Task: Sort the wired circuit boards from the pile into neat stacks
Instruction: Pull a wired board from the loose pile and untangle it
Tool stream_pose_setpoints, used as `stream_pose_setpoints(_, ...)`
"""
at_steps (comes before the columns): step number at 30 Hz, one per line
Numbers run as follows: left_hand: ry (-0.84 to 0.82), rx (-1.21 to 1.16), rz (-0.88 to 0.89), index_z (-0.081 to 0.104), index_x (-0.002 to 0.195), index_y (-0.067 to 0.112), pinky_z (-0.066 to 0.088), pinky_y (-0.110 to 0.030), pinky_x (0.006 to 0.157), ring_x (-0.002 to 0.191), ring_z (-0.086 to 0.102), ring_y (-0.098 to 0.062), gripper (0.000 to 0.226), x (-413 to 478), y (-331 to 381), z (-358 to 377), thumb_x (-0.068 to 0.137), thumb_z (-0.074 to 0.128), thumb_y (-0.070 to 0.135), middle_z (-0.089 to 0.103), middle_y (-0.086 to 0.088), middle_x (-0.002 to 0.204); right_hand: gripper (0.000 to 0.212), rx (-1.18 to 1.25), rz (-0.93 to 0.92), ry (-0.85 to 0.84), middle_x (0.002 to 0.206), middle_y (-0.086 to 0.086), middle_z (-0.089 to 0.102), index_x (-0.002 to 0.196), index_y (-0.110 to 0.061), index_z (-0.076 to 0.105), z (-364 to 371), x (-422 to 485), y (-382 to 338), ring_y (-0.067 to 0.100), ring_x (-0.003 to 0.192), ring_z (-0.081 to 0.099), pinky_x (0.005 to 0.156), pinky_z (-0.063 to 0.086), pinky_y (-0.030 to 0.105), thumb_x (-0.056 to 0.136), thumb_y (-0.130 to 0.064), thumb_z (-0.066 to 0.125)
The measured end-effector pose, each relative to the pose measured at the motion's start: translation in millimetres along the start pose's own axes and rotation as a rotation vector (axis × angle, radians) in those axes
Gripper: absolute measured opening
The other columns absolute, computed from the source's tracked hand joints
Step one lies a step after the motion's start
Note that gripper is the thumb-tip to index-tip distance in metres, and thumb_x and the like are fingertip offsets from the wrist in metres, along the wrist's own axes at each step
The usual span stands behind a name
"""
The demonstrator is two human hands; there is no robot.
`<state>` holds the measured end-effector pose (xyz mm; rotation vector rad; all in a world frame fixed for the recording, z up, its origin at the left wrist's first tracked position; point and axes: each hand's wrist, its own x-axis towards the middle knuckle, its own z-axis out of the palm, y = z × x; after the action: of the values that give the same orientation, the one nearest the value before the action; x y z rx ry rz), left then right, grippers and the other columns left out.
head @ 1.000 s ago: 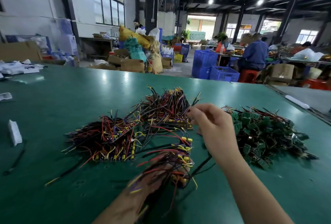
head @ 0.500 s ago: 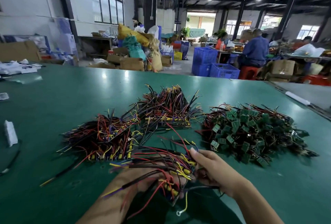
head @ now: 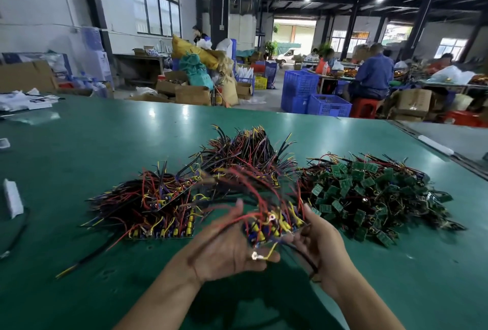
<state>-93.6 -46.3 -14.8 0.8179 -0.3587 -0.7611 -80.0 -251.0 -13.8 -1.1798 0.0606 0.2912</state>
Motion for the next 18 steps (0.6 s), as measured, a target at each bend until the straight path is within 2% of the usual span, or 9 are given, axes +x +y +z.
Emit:
stream_pose_setpoints(1, -0.027, 0.027, 0.020, 0.046, 0.131, 0.021, 0.054, -0.034, 0.083, 0.095, 0.070, -0.025, 0.052, -1, 1, 5, 0.092, 0.045, 0.057, 0.064, -0.011, 0.126, 0.047, 0.049, 0.015, 0.004, 0.062, 0.016, 0.056, 0.094, -0.005, 0.053, 0, -1, -1, 0.023, 0.050, 0.062, 0.046, 0.050, 0.023, 0.077, -0.048, 0.063)
stream_pose_setpoints(2, 0.044, 0.062, 0.029, 0.046, 0.127, 0.022, 0.054, -0.032, 0.080, 0.092, 0.071, -0.023, 0.050, 1, -2, 5, 0.093, 0.039, 0.057, 0.065, -0.008, 0.125, 0.048, 0.083, 0.021, 0.012, 0.065, 0.014, 0.055, 0.098, -0.005, 0.055, 0, 0, -1, 0.024, 0.054, 0.061, 0.048, 0.050, 0.024, 0.079, -0.049, 0.062)
stream_pose_setpoints(5, 0.370, 0.135, 0.078, 0.055, 0.112, 0.010, 0.051, -0.028, 0.057, 0.064, 0.067, -0.020, 0.029, 12, -6, 9, 0.096, 0.044, 0.032, 0.072, -0.010, 0.105, 0.049, 0.164, -0.045, 0.080, 0.063, 0.010, 0.051, 0.113, -0.009, 0.054, -2, 4, -2, 0.024, 0.055, 0.047, 0.054, 0.046, 0.028, 0.085, -0.049, 0.059)
stream_pose_setpoints(6, 0.473, 0.176, 0.124, 0.053, 0.109, 0.008, 0.045, -0.024, 0.049, 0.055, 0.061, -0.019, 0.020, 15, -9, 6, 0.097, 0.045, 0.022, 0.073, -0.010, 0.093, 0.047, 0.190, -0.069, 0.109, 0.060, 0.010, 0.049, 0.108, -0.009, 0.052, -3, 5, -3, 0.025, 0.055, 0.045, 0.058, 0.045, 0.031, 0.084, -0.049, 0.060)
stream_pose_setpoints(8, 0.607, 0.272, 0.212, 0.050, 0.101, 0.012, 0.034, -0.021, 0.044, 0.045, 0.051, -0.015, 0.012, 17, -13, 9, 0.099, 0.039, 0.015, 0.070, -0.007, 0.073, 0.040, 0.217, -0.091, 0.153, 0.060, 0.011, 0.044, 0.091, -0.012, 0.045, -5, 6, -4, 0.022, 0.052, 0.043, 0.054, 0.039, 0.031, 0.082, -0.048, 0.061)
stream_pose_setpoints(12, 0.662, 0.381, 0.333, 0.046, 0.086, 0.018, 0.028, -0.021, 0.043, 0.042, 0.043, -0.013, 0.016, 17, -18, 15, 0.096, 0.036, 0.027, 0.062, -0.003, 0.064, 0.024, 0.183, -0.182, 0.158, 0.052, 0.007, 0.050, 0.084, -0.017, 0.043, -4, 9, 2, 0.016, 0.041, 0.046, 0.040, 0.039, 0.023, 0.098, -0.035, 0.052)
stream_pose_setpoints(16, 0.736, 0.529, 0.392, 0.049, 0.070, 0.018, 0.028, -0.020, 0.042, 0.040, 0.039, -0.010, 0.037, 17, -15, 14, 0.079, 0.069, 0.048, 0.052, -0.001, 0.059, 0.023, 0.200, -0.221, 0.124, 0.051, 0.007, 0.052, 0.082, -0.017, 0.042, 2, 8, 7, 0.016, 0.042, 0.049, 0.037, 0.041, 0.023, 0.096, -0.031, 0.053)
stream_pose_setpoints(18, 0.742, 0.590, 0.392, 0.053, 0.070, 0.018, 0.029, -0.018, 0.042, 0.041, 0.038, -0.009, 0.038, 15, -13, 13, 0.075, 0.071, 0.051, 0.048, -0.005, 0.064, 0.021, 0.214, -0.215, 0.110, 0.050, 0.006, 0.053, 0.085, -0.016, 0.043, 2, 7, 8, 0.016, 0.043, 0.051, 0.037, 0.043, 0.025, 0.095, -0.030, 0.054)
